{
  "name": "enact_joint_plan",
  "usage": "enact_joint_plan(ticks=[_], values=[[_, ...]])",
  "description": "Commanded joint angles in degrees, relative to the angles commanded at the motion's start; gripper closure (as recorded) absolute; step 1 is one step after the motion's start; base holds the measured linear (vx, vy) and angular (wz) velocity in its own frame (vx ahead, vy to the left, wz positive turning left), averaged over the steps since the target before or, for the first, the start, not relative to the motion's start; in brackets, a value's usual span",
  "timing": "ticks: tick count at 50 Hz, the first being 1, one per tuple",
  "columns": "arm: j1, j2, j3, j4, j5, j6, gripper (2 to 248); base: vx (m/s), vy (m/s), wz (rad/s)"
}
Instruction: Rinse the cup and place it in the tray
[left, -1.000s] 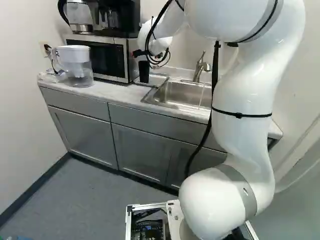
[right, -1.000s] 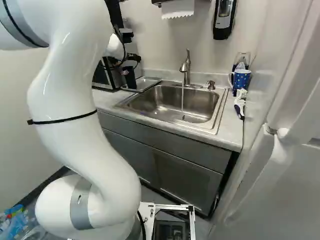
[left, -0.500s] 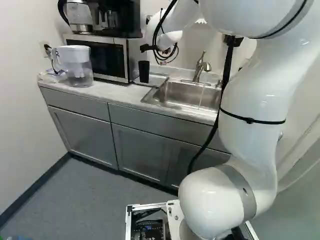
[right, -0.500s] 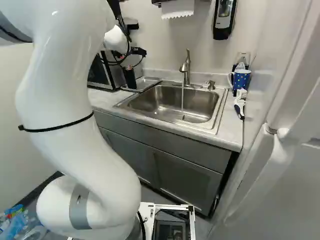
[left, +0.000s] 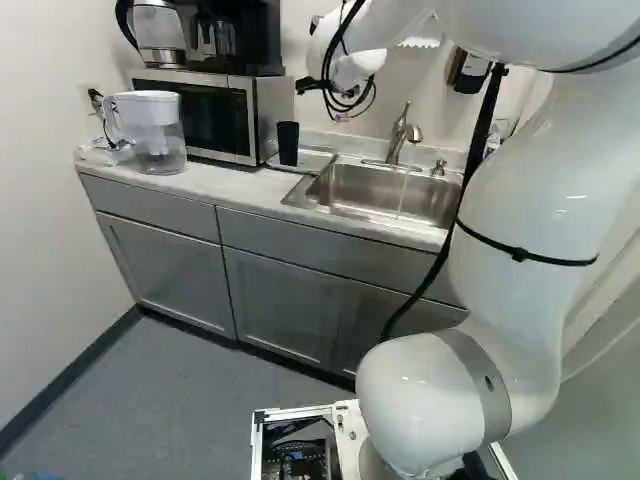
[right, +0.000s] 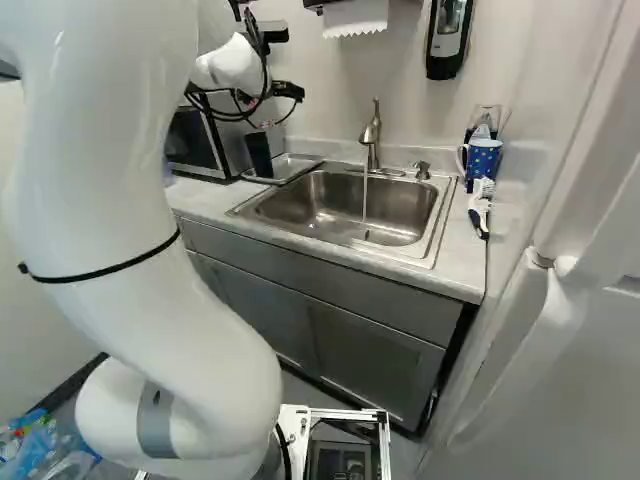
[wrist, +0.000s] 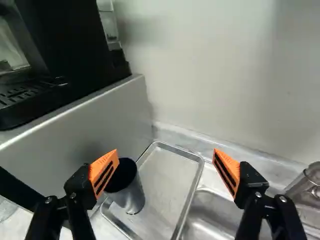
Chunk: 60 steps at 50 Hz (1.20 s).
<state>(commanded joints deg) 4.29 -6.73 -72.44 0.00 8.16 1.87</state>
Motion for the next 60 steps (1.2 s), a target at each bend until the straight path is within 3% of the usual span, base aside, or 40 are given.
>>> enact_joint_plan(ticks=[25,60], values=[[-3.8,2.5,1.6,0.0,0.0,0.0,3,0.000,0.000,0.000],[-9.3,2.2,1.2,0.0,0.0,0.0,3,0.000,0.000,0.000]])
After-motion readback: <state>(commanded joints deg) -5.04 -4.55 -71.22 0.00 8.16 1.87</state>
